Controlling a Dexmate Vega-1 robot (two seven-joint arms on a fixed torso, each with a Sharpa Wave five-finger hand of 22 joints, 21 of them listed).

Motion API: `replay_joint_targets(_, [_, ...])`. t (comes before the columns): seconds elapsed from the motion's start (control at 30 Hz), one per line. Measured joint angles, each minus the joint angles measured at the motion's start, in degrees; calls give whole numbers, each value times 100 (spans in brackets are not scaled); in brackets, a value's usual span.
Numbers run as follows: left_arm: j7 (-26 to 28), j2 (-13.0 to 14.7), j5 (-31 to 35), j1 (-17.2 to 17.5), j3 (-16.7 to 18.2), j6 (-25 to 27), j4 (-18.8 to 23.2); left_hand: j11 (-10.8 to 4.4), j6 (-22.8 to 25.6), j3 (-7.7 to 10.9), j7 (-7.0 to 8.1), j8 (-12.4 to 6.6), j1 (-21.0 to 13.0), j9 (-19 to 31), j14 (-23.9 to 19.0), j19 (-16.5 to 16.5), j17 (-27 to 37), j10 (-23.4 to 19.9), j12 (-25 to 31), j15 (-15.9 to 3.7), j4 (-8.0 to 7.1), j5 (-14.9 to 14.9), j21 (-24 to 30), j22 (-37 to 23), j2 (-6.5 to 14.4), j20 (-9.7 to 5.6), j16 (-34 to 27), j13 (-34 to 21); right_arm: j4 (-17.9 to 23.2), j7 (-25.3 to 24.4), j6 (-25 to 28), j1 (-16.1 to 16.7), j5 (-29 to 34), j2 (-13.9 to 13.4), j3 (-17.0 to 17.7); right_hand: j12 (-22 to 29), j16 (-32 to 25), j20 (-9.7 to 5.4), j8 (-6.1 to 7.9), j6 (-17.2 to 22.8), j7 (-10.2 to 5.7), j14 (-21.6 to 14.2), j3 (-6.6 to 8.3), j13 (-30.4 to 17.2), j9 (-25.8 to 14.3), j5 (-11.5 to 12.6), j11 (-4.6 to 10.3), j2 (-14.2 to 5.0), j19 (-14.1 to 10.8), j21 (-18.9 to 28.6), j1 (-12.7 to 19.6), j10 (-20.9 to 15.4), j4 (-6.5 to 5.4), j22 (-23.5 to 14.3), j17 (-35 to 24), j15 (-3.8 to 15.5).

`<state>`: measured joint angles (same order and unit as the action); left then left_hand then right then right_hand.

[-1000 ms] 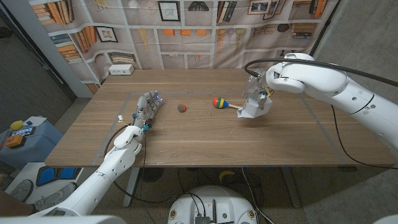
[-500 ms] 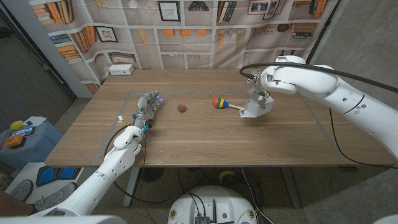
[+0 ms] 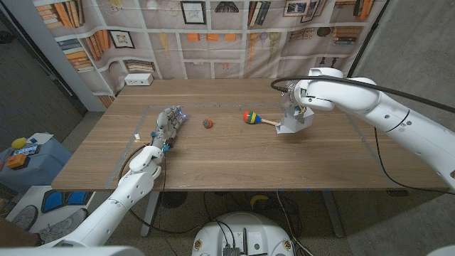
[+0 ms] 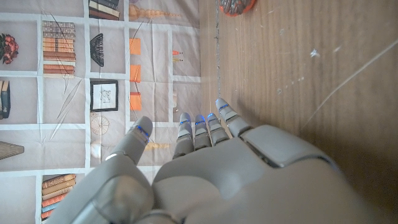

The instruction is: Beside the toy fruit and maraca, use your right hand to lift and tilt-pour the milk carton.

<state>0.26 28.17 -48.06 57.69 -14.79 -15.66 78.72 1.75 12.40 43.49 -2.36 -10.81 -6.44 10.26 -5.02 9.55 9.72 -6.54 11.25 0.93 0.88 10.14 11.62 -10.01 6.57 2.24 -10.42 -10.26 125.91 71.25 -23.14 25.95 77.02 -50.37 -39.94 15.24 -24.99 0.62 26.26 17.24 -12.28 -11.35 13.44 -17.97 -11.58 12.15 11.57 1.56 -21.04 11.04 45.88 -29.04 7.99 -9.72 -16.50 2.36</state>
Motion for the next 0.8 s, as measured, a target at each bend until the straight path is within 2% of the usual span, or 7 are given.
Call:
replay_joint_targets(0.43, [22, 22, -33, 73, 26, 0, 72, 0, 0, 0, 0, 0, 0, 0, 0, 0, 0, 0, 0, 0, 0, 0, 0, 0, 0, 0, 0, 0, -79, 116, -67, -20, 122, 103, -33, -21, 0, -62, -21, -51, -10, 31, 0, -28, 0, -18, -21, -22, 61, -5, -22, 20, 0, 0, 0, -31])
replay_joint_targets(0.7, [23, 27, -53, 109, 38, 0, 96, 0, 0, 24, 0, 0, 0, 0, 0, 0, 0, 0, 0, 0, -23, 0, 0, 1, 0, 0, 0, 0, -108, 124, 10, 11, -125, 116, 92, -39, 22, -62, -25, -61, 0, 31, 0, -28, 0, -19, -20, -38, 61, -5, -38, 20, 0, 0, 0, -31])
replay_joint_targets(0.8, [19, 31, -59, 114, 38, 12, 103, 0, 0, 24, 0, 0, 0, 0, 0, 0, 0, 0, 0, 0, -23, 0, 0, 1, 0, 0, 0, 0, -112, 115, 203, 39, -222, 117, 154, -43, 22, -40, -44, -83, -23, 30, 0, -28, 0, -19, -21, -37, 83, -4, -37, 20, 0, 0, 0, -31])
